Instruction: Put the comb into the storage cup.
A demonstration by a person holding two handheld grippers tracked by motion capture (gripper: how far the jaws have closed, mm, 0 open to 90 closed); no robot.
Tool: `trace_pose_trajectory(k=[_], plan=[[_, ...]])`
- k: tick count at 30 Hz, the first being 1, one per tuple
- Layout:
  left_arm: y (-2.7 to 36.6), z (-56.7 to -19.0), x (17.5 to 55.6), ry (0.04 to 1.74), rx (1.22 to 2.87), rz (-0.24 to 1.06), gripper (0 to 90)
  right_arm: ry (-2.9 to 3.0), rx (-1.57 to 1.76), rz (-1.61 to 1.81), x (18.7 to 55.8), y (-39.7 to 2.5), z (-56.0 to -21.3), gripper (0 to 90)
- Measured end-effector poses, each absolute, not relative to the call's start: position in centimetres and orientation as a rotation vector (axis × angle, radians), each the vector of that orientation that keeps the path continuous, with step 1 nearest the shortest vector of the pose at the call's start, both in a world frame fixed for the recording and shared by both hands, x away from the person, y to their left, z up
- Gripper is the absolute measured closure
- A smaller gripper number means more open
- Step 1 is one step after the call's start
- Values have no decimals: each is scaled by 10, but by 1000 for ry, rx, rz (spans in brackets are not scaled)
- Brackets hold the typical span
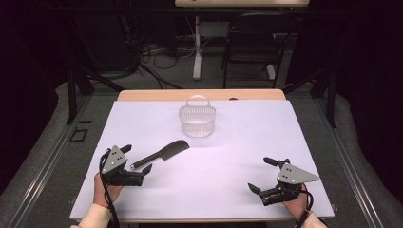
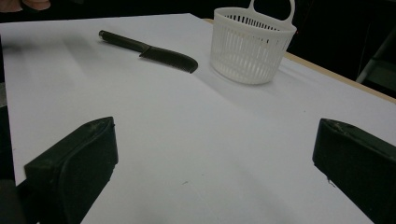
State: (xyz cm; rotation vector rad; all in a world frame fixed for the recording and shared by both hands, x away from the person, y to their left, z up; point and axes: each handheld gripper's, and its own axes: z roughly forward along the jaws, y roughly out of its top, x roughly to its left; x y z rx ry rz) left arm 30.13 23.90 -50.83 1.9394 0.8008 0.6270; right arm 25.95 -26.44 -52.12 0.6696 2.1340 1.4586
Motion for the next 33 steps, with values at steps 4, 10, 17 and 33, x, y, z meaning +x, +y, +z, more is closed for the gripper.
trace_pose_trajectory(k=[4, 10, 17, 33], plan=[[238, -507, 305, 804, 1957, 626, 3, 2136, 667, 1455, 260, -265, -521, 0], [237, -506, 310, 799, 1985, 612, 3, 2138, 665, 1454, 260, -264, -521, 0], [235, -503, 315, 805, 2014, 597, 2, 2140, 666, 1454, 260, -264, -522, 0], [234, -498, 322, 820, 2070, 597, 0, 2146, 672, 1453, 260, -264, -522, 0]])
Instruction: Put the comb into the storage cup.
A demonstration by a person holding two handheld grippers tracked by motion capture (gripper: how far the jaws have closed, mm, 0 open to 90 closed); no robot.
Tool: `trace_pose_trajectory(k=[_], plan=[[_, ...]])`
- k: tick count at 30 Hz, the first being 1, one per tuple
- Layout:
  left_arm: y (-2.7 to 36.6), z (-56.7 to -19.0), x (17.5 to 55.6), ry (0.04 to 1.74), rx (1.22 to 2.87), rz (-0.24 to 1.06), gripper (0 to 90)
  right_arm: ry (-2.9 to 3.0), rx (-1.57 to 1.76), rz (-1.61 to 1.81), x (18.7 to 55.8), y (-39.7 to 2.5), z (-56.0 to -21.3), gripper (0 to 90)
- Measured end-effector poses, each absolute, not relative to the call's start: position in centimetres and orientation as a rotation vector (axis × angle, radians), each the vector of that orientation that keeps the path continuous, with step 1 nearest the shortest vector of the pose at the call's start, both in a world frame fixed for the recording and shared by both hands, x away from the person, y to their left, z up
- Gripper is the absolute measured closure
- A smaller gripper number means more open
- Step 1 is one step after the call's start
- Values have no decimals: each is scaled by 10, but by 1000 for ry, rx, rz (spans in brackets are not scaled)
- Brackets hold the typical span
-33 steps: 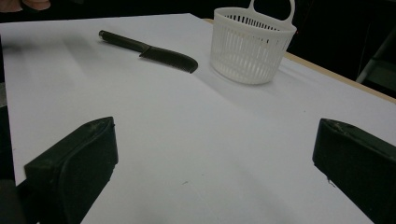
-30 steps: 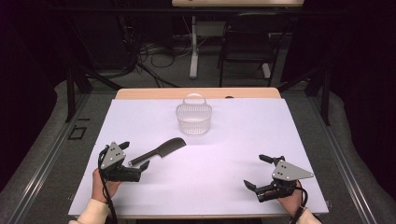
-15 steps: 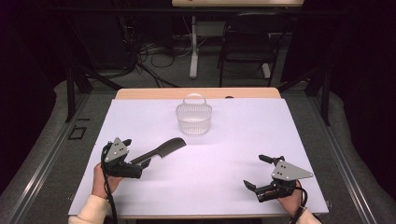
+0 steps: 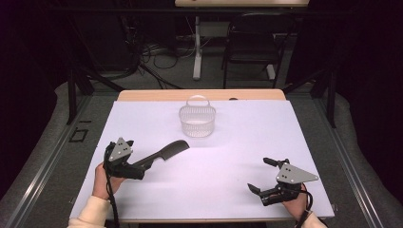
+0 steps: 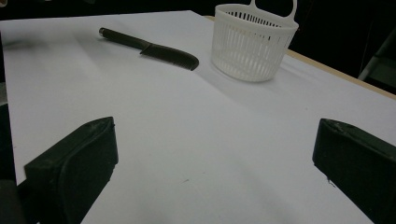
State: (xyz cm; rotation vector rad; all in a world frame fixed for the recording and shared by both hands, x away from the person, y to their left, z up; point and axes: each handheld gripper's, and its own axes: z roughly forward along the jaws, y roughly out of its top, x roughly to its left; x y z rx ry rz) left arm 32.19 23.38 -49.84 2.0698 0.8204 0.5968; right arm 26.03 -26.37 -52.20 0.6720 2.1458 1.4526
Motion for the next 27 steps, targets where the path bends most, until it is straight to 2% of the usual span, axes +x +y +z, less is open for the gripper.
trace_pose_trajectory(k=[27], plan=[[227, -483, 332, 818, 2150, 606, 0, 2165, 673, 1455, 261, -263, -523, 0]])
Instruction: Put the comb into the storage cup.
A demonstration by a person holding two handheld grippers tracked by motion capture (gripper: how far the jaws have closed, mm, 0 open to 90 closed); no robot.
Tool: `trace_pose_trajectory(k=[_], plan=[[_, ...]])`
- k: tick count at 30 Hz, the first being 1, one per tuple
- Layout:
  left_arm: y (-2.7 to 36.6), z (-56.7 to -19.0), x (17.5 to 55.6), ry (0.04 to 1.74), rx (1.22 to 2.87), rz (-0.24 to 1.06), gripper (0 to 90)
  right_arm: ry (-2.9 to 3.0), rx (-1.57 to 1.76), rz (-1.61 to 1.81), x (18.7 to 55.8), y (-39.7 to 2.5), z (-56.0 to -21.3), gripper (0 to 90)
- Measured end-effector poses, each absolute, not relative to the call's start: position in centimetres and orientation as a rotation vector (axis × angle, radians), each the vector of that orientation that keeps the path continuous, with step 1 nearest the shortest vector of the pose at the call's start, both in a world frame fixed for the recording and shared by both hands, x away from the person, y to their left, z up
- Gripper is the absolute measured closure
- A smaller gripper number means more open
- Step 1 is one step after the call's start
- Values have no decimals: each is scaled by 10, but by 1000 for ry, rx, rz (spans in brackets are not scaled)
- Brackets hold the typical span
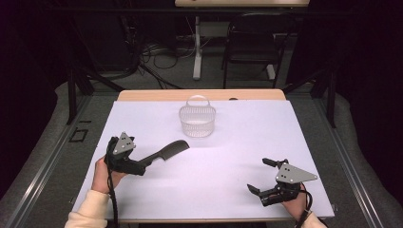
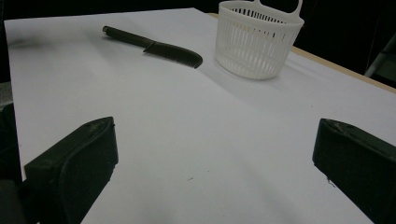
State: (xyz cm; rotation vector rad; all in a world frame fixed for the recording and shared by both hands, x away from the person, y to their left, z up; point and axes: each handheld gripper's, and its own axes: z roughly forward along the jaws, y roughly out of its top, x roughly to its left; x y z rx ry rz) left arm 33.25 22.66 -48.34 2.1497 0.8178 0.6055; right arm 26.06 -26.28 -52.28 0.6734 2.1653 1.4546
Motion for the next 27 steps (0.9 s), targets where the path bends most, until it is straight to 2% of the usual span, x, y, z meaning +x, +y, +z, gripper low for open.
trace_pose_trajectory(k=[27], plan=[[210, -476, 359, 788, 2340, 543, 0, 2181, 684, 1460, 261, -262, -524, 0]])
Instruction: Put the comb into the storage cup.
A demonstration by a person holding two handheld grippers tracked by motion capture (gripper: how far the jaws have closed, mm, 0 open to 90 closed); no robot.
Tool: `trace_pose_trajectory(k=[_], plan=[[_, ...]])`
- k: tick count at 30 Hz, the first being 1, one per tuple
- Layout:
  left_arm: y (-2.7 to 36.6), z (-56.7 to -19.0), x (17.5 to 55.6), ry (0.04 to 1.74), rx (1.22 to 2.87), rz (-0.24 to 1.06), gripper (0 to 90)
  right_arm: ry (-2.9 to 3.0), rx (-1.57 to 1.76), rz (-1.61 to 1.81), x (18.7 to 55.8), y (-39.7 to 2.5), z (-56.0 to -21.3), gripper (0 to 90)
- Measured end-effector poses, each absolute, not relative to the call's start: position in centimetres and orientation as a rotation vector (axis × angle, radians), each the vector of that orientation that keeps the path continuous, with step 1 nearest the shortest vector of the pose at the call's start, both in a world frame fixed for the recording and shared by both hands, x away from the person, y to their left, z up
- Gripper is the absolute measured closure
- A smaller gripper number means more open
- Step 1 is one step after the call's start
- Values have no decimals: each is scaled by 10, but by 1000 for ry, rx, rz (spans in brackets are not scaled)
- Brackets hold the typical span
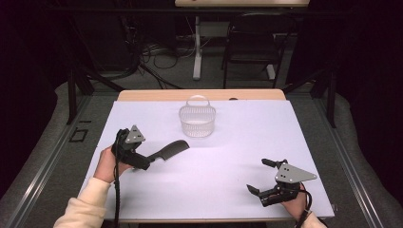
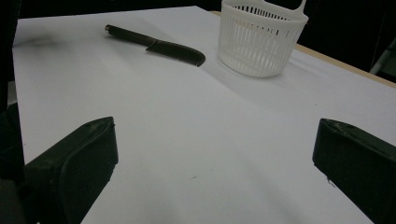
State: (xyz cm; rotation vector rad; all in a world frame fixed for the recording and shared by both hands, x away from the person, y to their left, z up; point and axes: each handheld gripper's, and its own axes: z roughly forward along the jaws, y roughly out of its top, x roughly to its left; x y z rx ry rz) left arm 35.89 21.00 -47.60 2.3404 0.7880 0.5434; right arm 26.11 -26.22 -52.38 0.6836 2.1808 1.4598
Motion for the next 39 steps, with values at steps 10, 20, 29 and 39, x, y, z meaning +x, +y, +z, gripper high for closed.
trace_pose_trajectory(k=[10, 20, 29, 39], plan=[[206, -476, 368, 806, 2385, 519, 0, 2179, 687, 1461, 262, -262, -524, 0], [200, -479, 374, 786, 2468, 513, 0, 2183, 683, 1464, 262, -262, -524, 0], [196, -486, 382, 788, 2533, 498, 0, 2184, 695, 1456, 262, -262, -525, 0], [189, -493, 389, 730, 2678, 487, 4, 2187, 702, 1449, 263, -262, -525, 0]])
